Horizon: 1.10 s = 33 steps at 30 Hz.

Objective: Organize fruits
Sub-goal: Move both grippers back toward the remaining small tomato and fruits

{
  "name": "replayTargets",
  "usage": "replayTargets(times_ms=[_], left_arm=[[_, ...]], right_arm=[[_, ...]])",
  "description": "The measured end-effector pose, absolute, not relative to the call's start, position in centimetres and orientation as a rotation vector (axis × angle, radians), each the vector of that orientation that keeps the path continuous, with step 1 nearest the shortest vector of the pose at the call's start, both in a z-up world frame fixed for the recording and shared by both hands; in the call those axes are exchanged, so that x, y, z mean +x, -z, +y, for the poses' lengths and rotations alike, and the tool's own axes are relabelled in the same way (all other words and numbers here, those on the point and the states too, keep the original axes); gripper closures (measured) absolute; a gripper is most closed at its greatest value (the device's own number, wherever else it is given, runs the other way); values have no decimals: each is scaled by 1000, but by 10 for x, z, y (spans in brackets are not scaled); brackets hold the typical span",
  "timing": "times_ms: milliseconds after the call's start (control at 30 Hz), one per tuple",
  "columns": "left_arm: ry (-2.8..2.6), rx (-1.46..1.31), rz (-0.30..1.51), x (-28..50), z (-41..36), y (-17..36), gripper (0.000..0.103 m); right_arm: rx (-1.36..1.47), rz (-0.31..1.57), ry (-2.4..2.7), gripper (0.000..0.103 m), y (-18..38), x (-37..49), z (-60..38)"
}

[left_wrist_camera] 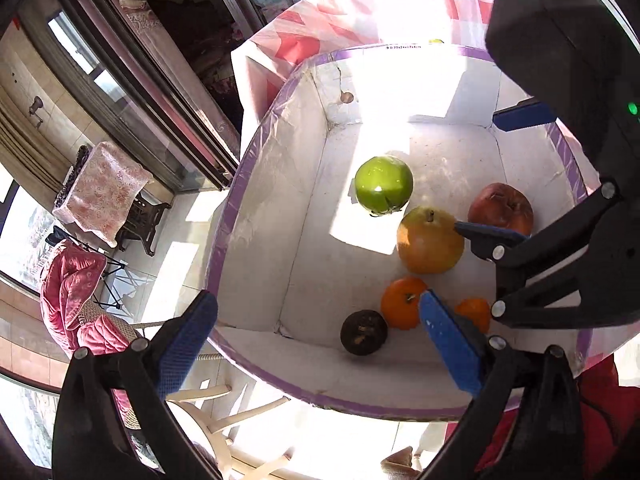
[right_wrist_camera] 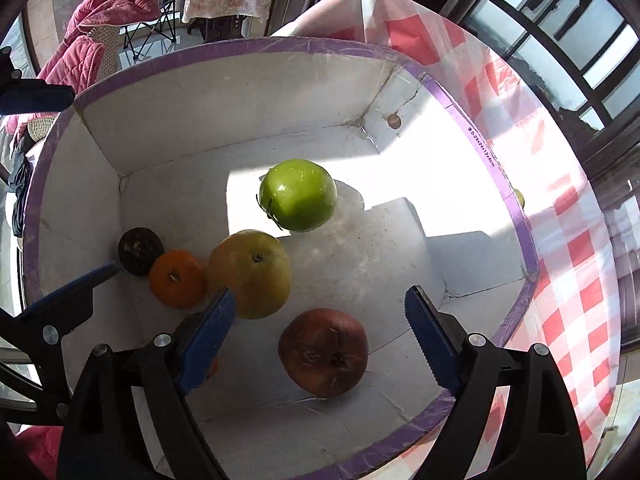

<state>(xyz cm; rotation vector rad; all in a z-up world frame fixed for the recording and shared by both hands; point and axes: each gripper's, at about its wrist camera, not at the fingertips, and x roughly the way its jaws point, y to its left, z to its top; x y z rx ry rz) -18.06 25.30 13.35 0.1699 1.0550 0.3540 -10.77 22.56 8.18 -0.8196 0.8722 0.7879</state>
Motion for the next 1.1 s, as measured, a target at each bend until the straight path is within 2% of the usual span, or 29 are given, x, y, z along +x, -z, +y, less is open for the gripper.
replayTargets(times_ms=[100, 267, 367, 467, 733, 933, 1100], left_arm=[[-403, 127, 861, -188, 243, -183, 2], [-349, -2, 576, -190, 210, -254, 2], [-289, -6, 448, -183, 171, -272, 2], [-197, 23, 395, -170, 125, -272, 2], [22, -64, 455, -93, 35, -193, 2], [-89, -214, 626, -2, 39, -102, 2], [-205, -189, 768, 63, 41, -45, 2]], right_arm=[[-604, 768, -839, 16, -122, -103, 201], [-227, 596, -876, 15, -173, -82, 131], [-35, 521, -876, 15, -184, -59, 82], [112, 500, -816, 15, -181, -37, 29], [293, 647, -525, 15, -90, 33, -76], [346, 704, -337, 15, -41, 69, -135], [415, 734, -267, 15, -18, 98, -160]])
